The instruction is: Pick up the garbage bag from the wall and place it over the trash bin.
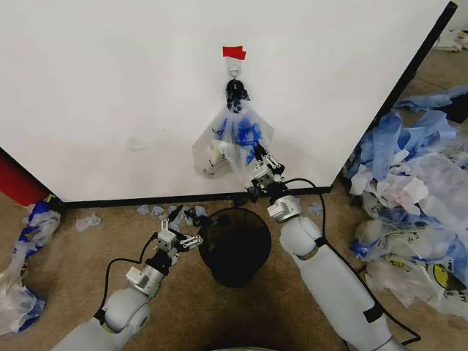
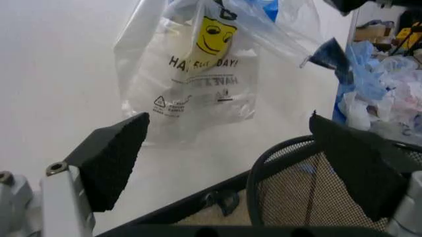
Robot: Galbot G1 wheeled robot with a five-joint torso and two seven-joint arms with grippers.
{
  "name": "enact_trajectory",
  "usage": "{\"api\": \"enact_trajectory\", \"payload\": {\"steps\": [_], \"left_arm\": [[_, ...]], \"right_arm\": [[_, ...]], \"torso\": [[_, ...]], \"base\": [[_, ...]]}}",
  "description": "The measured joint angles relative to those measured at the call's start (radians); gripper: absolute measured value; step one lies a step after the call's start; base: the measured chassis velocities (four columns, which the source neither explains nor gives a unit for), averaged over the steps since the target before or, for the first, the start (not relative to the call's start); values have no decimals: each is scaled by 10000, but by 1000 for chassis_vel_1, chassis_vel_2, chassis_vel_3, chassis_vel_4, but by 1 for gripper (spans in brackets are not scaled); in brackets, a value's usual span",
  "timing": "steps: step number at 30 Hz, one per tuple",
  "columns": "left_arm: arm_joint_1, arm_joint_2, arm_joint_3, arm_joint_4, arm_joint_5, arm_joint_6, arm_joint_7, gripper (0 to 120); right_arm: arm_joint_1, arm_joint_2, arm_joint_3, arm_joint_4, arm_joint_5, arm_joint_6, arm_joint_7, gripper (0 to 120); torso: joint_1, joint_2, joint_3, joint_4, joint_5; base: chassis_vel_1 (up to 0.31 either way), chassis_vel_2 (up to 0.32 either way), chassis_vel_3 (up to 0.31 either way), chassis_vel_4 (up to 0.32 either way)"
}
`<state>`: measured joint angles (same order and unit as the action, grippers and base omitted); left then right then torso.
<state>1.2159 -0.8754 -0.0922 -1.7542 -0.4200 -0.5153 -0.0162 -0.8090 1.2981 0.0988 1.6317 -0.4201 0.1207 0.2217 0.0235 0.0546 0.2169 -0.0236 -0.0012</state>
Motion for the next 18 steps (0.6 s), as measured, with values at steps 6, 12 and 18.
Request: {"api": "enact_trajectory", "payload": {"steps": [6, 12, 18], "left_arm": [[40, 10, -3, -23, 32, -13, 0, 94], [38, -18, 34, -75, 60, -14, -1, 94], [71, -33, -7, -349, 59, -14, -22, 94]], "right_arm": [[-320, -19, 573, 271, 465, 141, 0, 0], [-598, -144, 1226, 479, 925, 272, -11, 0], [-707, -169, 1473, 541, 2685, 483, -233, 0]], "torso": [[0, 0, 0, 0, 0], [0, 0, 0, -1, 1], [0, 0, 0, 0, 0]], "base": [[0, 0, 0, 0], [0, 0, 0, 0], [0, 0, 0, 0]]}}
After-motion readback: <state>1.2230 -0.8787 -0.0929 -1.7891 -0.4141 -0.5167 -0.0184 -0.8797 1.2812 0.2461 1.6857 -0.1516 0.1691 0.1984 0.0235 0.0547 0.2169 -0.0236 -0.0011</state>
